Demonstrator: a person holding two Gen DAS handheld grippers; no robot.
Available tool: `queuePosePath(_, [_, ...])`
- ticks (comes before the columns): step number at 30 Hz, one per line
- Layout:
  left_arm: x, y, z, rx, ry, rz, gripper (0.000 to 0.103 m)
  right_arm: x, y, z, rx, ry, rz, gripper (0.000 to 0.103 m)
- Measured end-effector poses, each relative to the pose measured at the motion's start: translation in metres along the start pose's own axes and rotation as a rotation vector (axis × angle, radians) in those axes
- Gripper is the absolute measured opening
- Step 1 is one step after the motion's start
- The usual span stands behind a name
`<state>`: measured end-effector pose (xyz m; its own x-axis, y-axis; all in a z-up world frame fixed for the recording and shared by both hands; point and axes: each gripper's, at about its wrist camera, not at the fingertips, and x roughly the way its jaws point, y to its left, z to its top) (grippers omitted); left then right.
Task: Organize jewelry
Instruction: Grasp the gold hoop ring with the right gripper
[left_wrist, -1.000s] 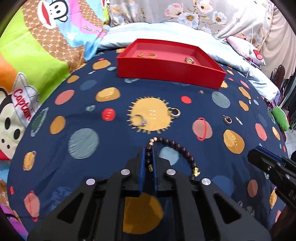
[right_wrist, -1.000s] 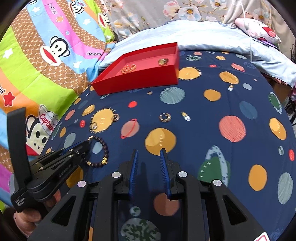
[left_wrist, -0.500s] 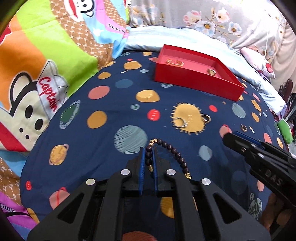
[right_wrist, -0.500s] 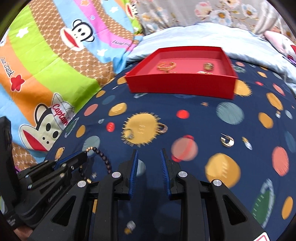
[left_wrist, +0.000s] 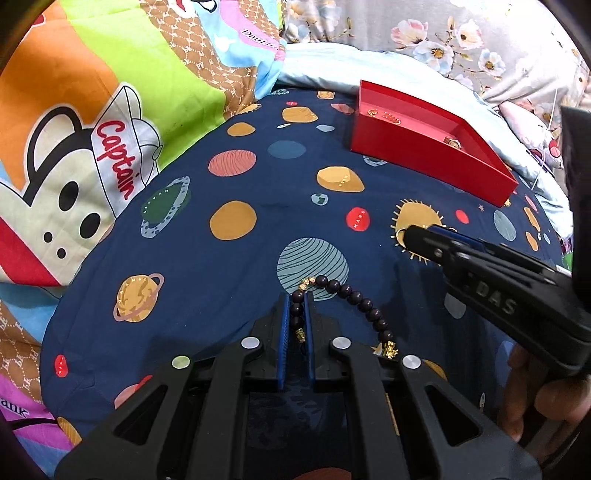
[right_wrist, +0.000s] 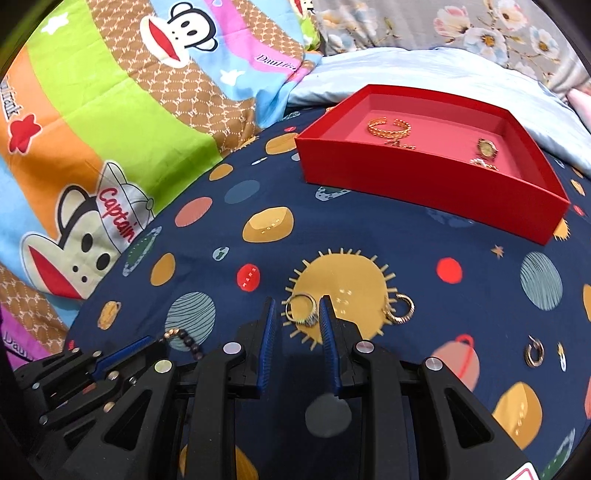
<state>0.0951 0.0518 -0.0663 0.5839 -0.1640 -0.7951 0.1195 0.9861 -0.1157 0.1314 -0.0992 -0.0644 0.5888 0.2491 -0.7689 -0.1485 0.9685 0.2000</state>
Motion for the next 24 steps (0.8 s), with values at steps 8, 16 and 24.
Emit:
queuePosePath(8, [0.003, 0.002, -0.001, -0.004, 0.008, -0.009, 0.007, 0.008, 0.003, -0.002, -0.022, 0.009, -0.037, 0.017])
queuePosePath(16, [0.002, -0.001, 0.001, -0.004, 0.008, -0.020, 0.007, 0.001, -0.007, -0.005, 0.012, 0.005, -0.036, 0.007])
queuePosePath(24, [-0.012, -0.015, 0.009, 0.013, -0.017, -0.057, 0.007, -0.028, -0.024, -0.008, 0.071, -0.037, -0.044, 0.007])
